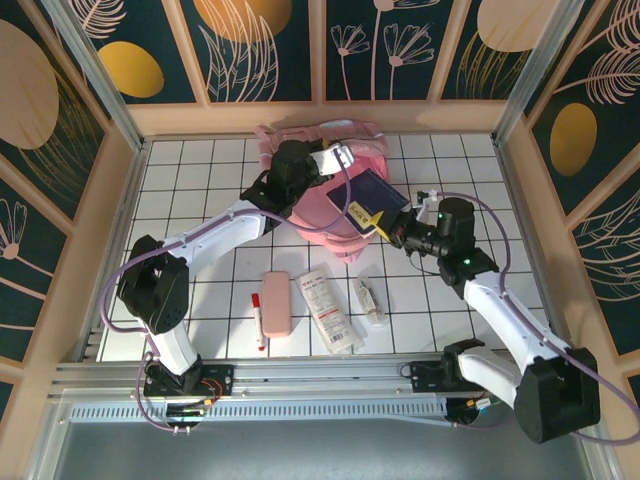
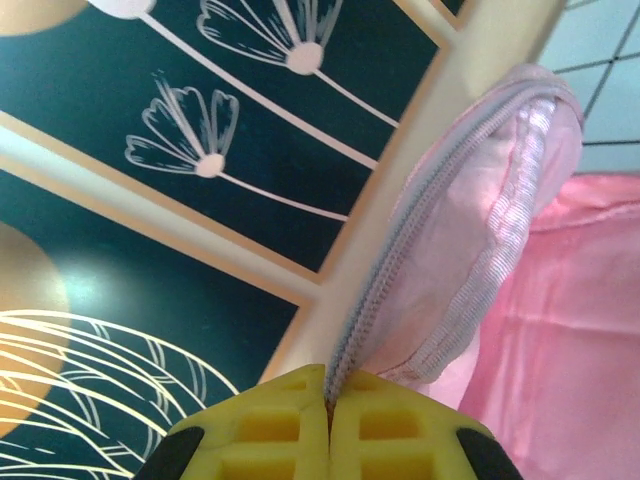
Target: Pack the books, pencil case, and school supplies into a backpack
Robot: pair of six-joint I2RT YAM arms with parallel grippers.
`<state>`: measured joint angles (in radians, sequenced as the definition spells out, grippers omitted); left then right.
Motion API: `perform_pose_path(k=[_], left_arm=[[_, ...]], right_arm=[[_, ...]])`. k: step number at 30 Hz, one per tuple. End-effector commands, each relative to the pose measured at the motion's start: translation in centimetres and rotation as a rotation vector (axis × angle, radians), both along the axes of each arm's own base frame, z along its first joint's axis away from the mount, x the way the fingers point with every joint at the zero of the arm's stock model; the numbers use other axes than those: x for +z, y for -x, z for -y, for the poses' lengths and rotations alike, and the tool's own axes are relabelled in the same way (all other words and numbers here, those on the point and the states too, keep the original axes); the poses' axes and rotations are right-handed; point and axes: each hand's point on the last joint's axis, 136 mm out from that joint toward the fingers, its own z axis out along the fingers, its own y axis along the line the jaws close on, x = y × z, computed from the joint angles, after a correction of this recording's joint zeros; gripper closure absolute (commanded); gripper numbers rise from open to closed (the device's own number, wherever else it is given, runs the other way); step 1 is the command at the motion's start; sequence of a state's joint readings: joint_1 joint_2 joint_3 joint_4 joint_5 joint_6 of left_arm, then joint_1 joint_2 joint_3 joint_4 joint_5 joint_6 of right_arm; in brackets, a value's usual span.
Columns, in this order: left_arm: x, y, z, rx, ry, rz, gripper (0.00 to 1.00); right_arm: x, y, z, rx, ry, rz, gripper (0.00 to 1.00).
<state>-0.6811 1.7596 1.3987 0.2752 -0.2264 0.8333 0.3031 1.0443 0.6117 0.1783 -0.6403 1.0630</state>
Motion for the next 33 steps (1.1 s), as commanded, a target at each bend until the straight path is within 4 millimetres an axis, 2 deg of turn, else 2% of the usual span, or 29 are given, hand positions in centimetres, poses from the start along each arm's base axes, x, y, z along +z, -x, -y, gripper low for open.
perform_pose_path(k=[1,6,11,14,18,21,23,28,33], left_arm=[[11.1,1.2,0.3,-0.021,0.23,0.241,1.0],[12.1,1.5,1.1,-0.067,0.276,0.22,1.0],[12.7,1.6,1.3,-0.077,0.297,0.209,1.0],[12.9,1.7,1.2,-0.079,0.299,0.205,1.0],[12.3,1.7,1.3,-0.081,0.288,0.192,1.0],[11.6,1.8,1.6,-0.096,0.296,0.176,1.0],[13.2,2.6,1.2,-0.111,0.341,0.183,1.0],[13.3,3.1,1.8,-0.155,0.403,0.144,1.0],[12.7,3.0,2.1,-0.159,0.416,0.12,1.0]], right_arm=[[2.3,-2.6,-0.5,-0.091,-0.096,0.135,1.0],[1.6,-4.8,-2.9,-0.059,-0.105,0.16,1.0],[2.5,-6.8,-5.1,-0.027,-0.128,0.171,1.0],[2.7,-7.7,-5.7,-0.023,-0.175,0.146,1.0],[3.1,-8.4,-6.2,-0.013,-0.248,0.113,1.0],[2.4,-9.6,-6.1,-0.053,-0.234,0.075,1.0],[1.4,-11.0,-6.4,-0.081,-0.206,0.053,1.0],[-2.2,-13.4,-7.9,-0.183,-0.236,-0.06,1.0],[-3.0,-15.8,-9.2,-0.223,-0.318,-0.046,1.0]])
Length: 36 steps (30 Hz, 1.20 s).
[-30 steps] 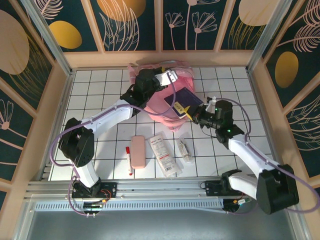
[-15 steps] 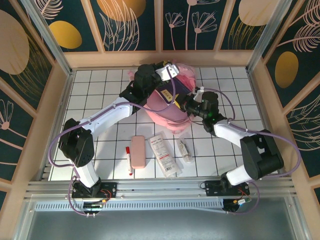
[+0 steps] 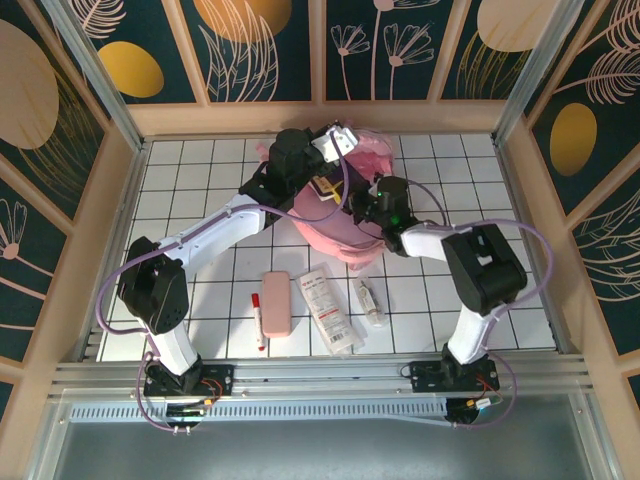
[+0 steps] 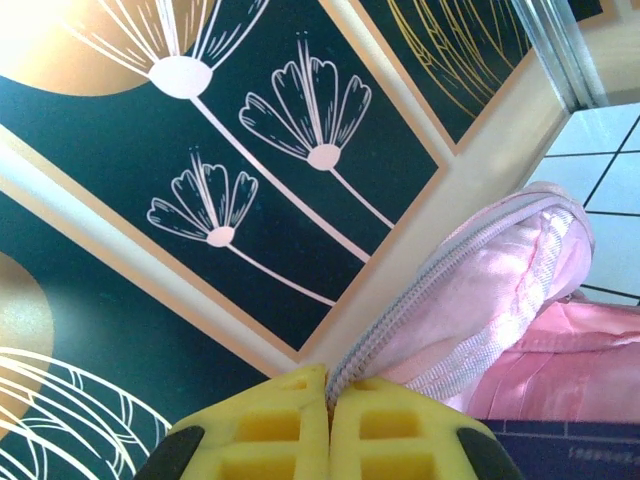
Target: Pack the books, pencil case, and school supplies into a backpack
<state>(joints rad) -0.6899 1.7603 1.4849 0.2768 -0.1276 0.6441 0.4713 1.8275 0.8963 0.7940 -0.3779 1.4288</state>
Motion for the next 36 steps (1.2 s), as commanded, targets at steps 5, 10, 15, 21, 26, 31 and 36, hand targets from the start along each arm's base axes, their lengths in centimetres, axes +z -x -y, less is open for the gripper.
perform_pose_path(k=[5,10,15,21,26,31,36], left_arm=[[8.7,2.5,0.0,-0.071,0.196,0.156,1.0],[8.5,2.9,0.1,-0.09,0.2,0.153,1.0],[7.4,2.9,-0.1,-0.076,0.194,0.142,1.0],[5.4,2.5,-0.8,-0.032,0.164,0.117,1.0],[2.4,1.3,-1.0,0.019,0.127,0.074,1.0],[-1.8,0.0,-0.3,0.038,0.078,0.019,1.0],[-4.2,-0.1,-0.3,0.043,0.065,-0.022,1.0]], right_arm=[[-0.5,-3.3,0.8,-0.151,-0.036,-0.035,1.0],[-4.0,-4.4,0.5,-0.17,-0.007,-0.135,1.0],[-5.3,-5.5,-1.0,-0.14,0.025,-0.183,0.91],[-5.1,-3.1,-0.1,-0.095,0.087,-0.23,0.57],[-4.8,0.9,2.1,0.036,0.173,-0.268,0.44],[-3.5,5.9,4.4,0.132,0.284,-0.207,0.4],[-2.2,11.2,7.3,0.201,0.458,-0.126,0.4]])
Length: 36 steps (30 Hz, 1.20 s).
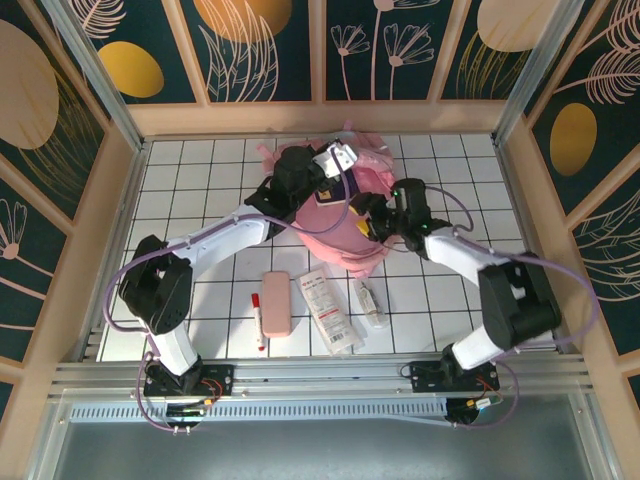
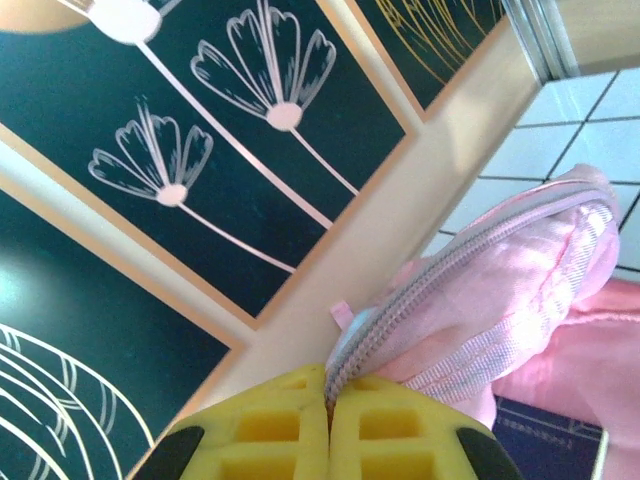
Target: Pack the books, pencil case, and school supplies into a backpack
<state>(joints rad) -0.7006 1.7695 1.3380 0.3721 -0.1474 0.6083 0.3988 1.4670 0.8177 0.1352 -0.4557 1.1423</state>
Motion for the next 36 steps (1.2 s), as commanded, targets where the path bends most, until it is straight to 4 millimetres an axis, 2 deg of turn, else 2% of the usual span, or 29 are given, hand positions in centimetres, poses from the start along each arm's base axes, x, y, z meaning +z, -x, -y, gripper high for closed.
perform_pose_path(k=[1,4,6,10,13,15,18,19,21,24,25,26,27,28,30,32,34,36], left_arm=[[0.8,-0.4,-0.2,0.023,0.068,0.033,1.0],[-0.4,-0.1,-0.2,0.014,0.057,0.012,1.0],[-1.2,-0.1,-0.3,0.019,0.045,0.003,1.0],[-3.2,0.7,-0.5,-0.005,0.009,-0.032,1.0],[-5.4,2.8,0.0,-0.104,-0.031,-0.092,1.0],[-7.8,4.7,0.6,-0.201,-0.063,-0.164,1.0],[-9.7,7.5,0.9,-0.304,-0.056,-0.24,1.0],[-10.4,7.8,0.7,-0.302,-0.05,-0.264,1.0],[-11.3,8.1,0.5,-0.297,-0.05,-0.293,1.0],[-11.1,8.5,0.6,-0.31,-0.036,-0.319,1.0],[-10.3,8.7,0.7,-0.308,0.002,-0.342,0.86],[-9.4,8.9,0.7,-0.311,0.041,-0.371,0.66],[-8.3,9.5,0.8,-0.325,0.082,-0.418,0.57],[-7.2,10.3,0.9,-0.353,0.131,-0.475,0.55],[-5.1,10.8,-0.3,-0.335,0.269,-0.586,0.52],[-3.6,10.4,-3.1,-0.269,0.445,-0.7,0.5],[-2.7,9.3,-7.5,-0.132,0.67,-0.797,0.47],[-4.8,8.0,-12.6,0.11,0.816,-0.87,0.38]], right_arm=[[-1.1,4.9,2.5,0.134,0.222,0.046,0.4],[-1.7,7.4,5.9,0.183,0.459,0.121,0.4],[-2.0,8.7,7.4,0.207,0.547,0.142,0.41],[-0.9,9.4,8.5,0.208,0.609,0.2,0.41],[1.6,8.5,8.4,0.202,0.622,0.302,0.41],[3.2,7.3,9.5,0.151,0.686,0.356,0.4],[6.2,5.2,10.9,0.08,0.718,0.451,0.39],[7.0,4.6,11.5,0.028,0.699,0.448,0.32],[7.7,3.7,12.3,-0.053,0.628,0.402,0.19],[7.8,2.8,11.1,-0.024,0.51,0.368,0.24],[7.5,2.5,10.3,0.011,0.513,0.344,0.26],[7.5,2.2,9.5,0.056,0.536,0.339,0.26],[7.7,1.9,8.3,0.126,0.575,0.357,0.26],[8.1,1.7,7.1,0.197,0.621,0.394,0.25],[8.9,0.9,5.7,0.297,0.694,0.463,0.26],[9.9,-0.5,5.2,0.36,0.756,0.528,0.29],[10.8,-2.0,4.0,0.426,0.811,0.586,0.31],[11.0,-3.4,2.0,0.487,0.827,0.601,0.32]])
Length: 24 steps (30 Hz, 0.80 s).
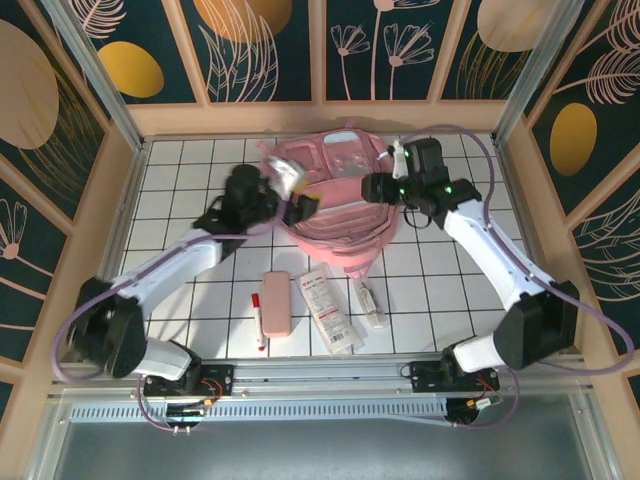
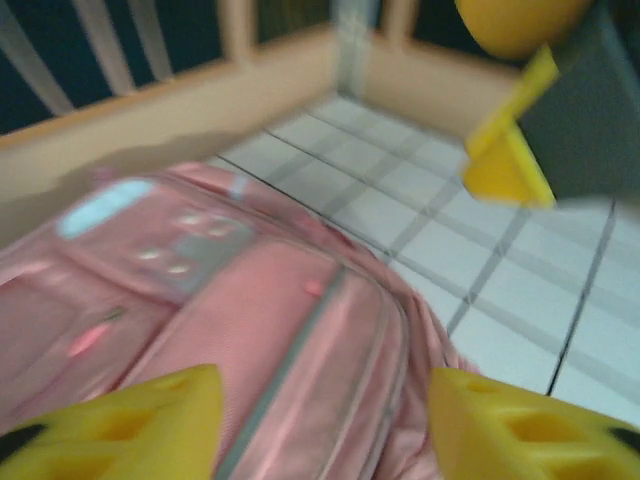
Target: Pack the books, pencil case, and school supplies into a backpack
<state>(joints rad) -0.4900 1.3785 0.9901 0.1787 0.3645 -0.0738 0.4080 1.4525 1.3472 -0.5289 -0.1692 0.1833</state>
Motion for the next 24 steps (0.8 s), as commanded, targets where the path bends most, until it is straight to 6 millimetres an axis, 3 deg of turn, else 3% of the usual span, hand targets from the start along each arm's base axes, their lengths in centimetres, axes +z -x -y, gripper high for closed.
perform_pose_path(k=[1,5,8,11,14,18,21,24], left_arm=[[-3.6,-0.5,-6.6,0.287,0.213,-0.386,0.38],[-6.9,-1.2,-11.3,0.431,0.186,-0.505,0.38],[-9.4,-2.0,-12.8,0.452,0.172,-0.561,0.38],[-12.4,-3.2,-13.9,0.489,0.131,-0.624,0.38],[-14.1,-4.4,-13.3,0.433,0.198,-0.692,0.58],[-16.1,-5.7,-12.0,0.332,0.182,-0.737,0.73],[-17.9,-6.3,-12.0,0.315,0.131,-0.763,0.73],[-18.1,-6.6,-12.1,0.312,0.111,-0.747,0.71]], right_arm=[[0.5,-1.5,-3.1,0.154,0.119,0.047,0.33],[-2.0,-3.0,-9.0,0.192,0.214,0.012,0.31],[-4.5,-4.3,-11.3,0.064,0.326,0.01,0.26],[-6.8,-4.2,-13.7,-0.018,0.354,0.004,0.26],[-8.2,-4.0,-16.8,-0.018,0.28,-0.05,0.36],[-11.1,-4.4,-20.5,0.025,0.221,-0.093,0.51],[-12.5,-5.6,-21.9,0.007,0.224,-0.096,0.53],[-14.2,-7.2,-22.0,-0.04,0.269,-0.072,0.54]])
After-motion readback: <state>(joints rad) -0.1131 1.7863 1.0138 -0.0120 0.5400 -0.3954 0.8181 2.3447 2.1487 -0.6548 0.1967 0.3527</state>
